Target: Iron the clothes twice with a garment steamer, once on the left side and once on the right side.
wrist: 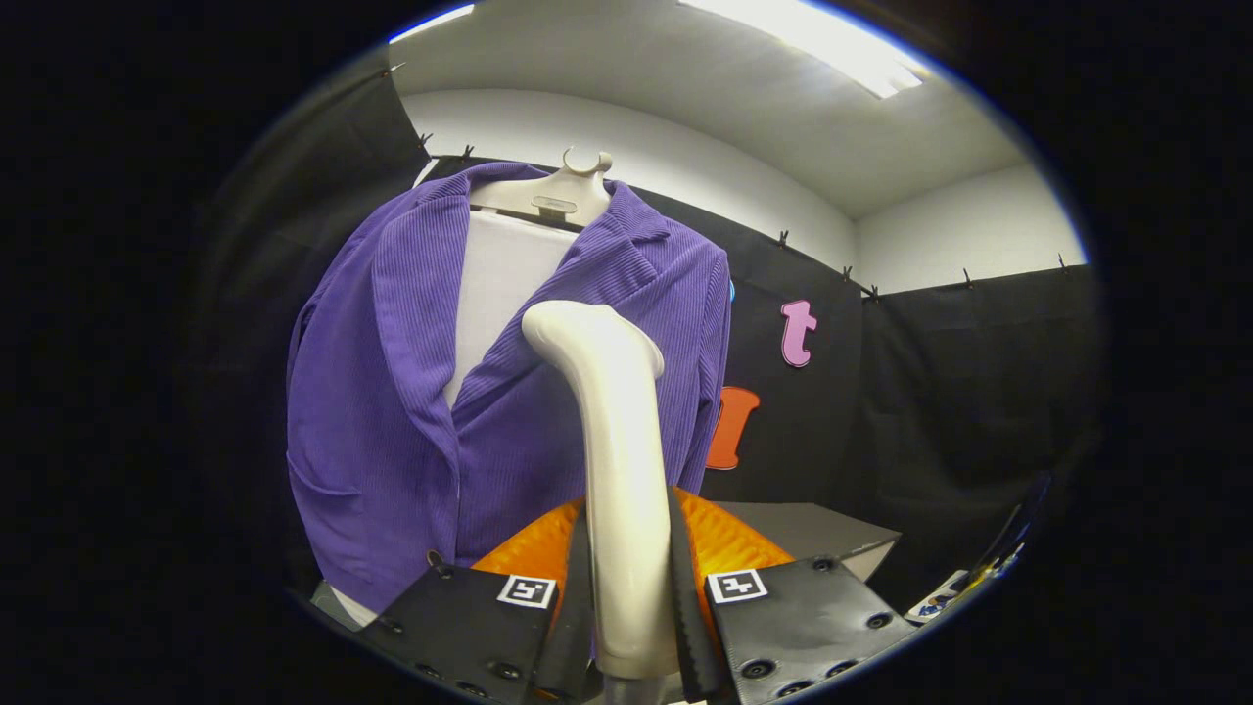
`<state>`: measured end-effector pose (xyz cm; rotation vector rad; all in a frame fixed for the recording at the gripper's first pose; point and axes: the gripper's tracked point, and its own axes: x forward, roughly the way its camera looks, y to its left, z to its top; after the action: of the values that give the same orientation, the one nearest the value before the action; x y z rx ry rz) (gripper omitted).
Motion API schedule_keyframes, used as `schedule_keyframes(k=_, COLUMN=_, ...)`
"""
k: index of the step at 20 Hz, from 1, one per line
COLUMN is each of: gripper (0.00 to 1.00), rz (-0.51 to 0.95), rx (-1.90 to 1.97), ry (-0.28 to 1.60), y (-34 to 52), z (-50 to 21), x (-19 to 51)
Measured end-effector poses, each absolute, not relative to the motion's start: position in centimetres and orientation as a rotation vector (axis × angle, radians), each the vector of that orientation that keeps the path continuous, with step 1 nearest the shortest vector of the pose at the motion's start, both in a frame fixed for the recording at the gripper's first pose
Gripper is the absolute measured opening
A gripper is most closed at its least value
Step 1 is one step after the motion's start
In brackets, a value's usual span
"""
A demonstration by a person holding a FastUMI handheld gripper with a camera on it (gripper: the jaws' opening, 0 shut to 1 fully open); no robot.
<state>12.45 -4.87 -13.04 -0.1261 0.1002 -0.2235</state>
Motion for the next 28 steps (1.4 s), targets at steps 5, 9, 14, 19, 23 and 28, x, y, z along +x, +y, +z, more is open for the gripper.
schedule_keyframes(k=5, gripper=0.43, rz=-0.233, rx=-0.147, ry=0.117, y=-4.3, z=-14.8, x=11.5)
schedule_keyframes(k=9, gripper=0.43, rz=-0.238, rx=-0.165, ry=0.127, y=-3.5, z=-16.8, x=10.8)
schedule_keyframes(k=14, gripper=0.43, rz=-0.225, rx=-0.169, ry=0.149, y=-2.5, z=-19.3, x=9.9)
schedule_keyframes(k=19, gripper=0.43, rz=-0.221, rx=-0.169, ry=0.179, y=-2.0, z=-22.0, x=9.4)
schedule_keyframes(k=23, gripper=0.43, rz=-0.227, rx=-0.196, ry=0.209, y=-1.7, z=-23.8, x=9.1)
schedule_keyframes(k=28, gripper=0.43, rz=-0.229, rx=-0.208, ry=0.246, y=-1.3, z=-26.3, x=8.4)
